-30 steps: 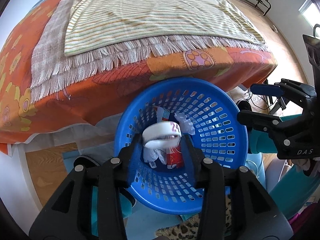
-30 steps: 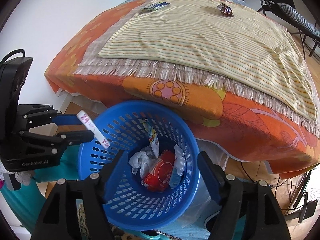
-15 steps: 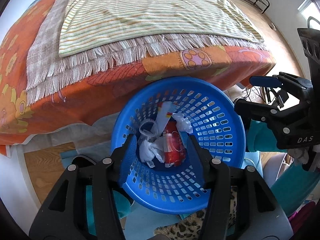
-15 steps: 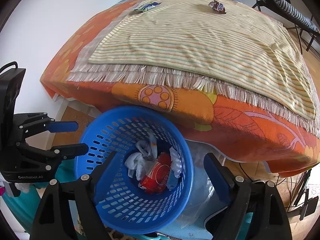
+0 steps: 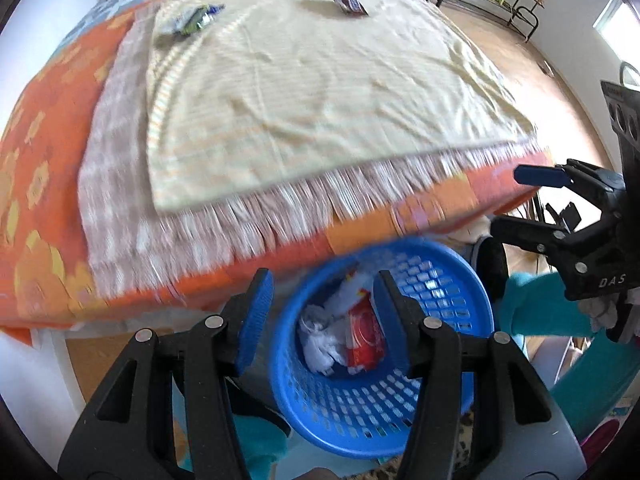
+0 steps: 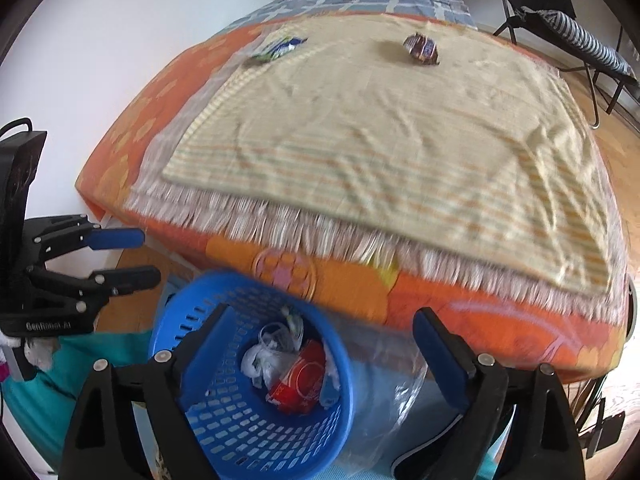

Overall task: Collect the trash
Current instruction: 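Move both tools back up over the bed toward the remaining wrappers, then grasp the blue-green sachet with the left tool while the right tool grasps the Snickers wrapper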

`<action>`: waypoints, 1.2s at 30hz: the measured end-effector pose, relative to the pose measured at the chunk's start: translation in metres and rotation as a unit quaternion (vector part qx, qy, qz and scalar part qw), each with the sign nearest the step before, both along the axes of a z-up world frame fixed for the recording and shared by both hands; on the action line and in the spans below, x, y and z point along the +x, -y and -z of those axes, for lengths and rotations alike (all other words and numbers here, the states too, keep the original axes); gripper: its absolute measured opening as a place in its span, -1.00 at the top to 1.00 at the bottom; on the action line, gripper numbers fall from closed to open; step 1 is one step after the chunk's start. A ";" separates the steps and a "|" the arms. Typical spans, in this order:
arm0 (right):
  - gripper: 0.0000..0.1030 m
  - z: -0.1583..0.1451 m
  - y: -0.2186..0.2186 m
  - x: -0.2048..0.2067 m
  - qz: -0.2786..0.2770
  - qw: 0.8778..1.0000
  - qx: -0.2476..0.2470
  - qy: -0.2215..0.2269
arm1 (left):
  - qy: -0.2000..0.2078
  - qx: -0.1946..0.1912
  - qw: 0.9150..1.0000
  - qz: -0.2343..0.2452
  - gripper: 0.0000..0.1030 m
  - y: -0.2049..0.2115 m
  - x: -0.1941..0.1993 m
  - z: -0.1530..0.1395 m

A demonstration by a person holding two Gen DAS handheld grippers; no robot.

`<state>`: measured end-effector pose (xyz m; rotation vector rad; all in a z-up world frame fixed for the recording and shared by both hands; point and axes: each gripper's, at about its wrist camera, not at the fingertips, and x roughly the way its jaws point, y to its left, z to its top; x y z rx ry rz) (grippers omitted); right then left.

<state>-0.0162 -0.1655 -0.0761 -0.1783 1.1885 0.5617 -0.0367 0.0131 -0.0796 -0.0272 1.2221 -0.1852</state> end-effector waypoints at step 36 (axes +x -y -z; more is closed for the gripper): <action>-0.81 -0.018 -0.034 0.286 0.103 0.994 0.012 0.027 | 0.040 -0.036 0.994 -0.100 -0.30 -0.139 0.291 -0.007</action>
